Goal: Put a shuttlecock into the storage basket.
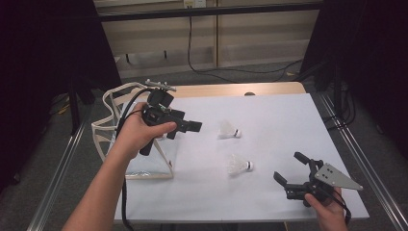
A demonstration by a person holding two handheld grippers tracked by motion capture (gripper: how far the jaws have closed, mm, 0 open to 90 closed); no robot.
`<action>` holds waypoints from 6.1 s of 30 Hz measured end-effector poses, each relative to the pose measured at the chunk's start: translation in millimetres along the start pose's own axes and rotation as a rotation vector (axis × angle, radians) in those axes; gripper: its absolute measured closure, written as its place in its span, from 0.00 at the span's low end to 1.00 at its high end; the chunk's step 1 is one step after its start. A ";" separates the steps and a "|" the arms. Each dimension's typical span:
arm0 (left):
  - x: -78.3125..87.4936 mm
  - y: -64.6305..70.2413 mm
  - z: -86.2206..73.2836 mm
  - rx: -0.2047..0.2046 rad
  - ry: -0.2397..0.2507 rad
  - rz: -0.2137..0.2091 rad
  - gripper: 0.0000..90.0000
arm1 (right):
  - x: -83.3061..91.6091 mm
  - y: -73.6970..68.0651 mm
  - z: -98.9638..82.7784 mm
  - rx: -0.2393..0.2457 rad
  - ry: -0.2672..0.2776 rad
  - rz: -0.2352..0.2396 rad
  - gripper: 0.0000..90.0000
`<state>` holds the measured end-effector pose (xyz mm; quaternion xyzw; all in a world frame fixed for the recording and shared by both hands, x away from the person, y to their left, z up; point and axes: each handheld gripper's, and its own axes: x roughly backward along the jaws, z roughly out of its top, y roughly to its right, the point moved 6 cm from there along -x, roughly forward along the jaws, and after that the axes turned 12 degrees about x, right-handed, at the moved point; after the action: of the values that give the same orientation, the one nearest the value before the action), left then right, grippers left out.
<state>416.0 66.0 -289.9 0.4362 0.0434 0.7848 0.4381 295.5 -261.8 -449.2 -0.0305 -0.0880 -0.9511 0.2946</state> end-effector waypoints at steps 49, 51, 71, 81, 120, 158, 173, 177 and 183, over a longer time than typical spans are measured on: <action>-44.3 -5.1 -40.8 -0.031 -0.057 -0.023 0.16 | 0.4 -0.2 0.3 0.001 0.000 0.001 0.00; -46.3 -5.4 -43.0 -0.028 -0.057 -0.018 0.16 | 0.4 -0.4 0.4 0.000 0.001 0.002 0.00; -60.4 -7.8 -59.3 -0.044 -0.073 -0.026 0.15 | 0.6 -0.6 0.4 0.002 -0.001 0.003 0.00; -71.2 -7.2 -68.9 -0.059 -0.083 -0.039 0.14 | 0.6 -0.7 0.5 0.005 -0.001 0.006 0.00; -102.7 -5.4 -94.6 -0.094 -0.093 -0.079 0.11 | 0.4 -0.5 0.4 0.005 -0.002 0.005 0.00; -139.6 1.3 -109.2 -0.145 -0.065 -0.106 0.09 | 1.1 0.9 -1.5 0.007 -0.009 -0.001 0.00; -153.4 9.4 -112.1 -0.170 -0.044 -0.125 0.13 | 1.6 2.0 -2.1 0.007 -0.012 -0.003 0.01; -154.9 10.8 -111.8 -0.169 -0.024 -0.134 0.17 | 0.3 2.2 -2.4 0.011 -0.014 -0.003 0.01; -159.6 11.0 -113.2 -0.165 -0.022 -0.137 0.19 | -0.8 1.8 -2.3 0.008 -0.014 0.000 0.01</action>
<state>364.6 -21.0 -457.8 0.4034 0.0036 0.7491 0.5254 297.2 -263.2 -451.3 -0.0362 -0.0938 -0.9504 0.2943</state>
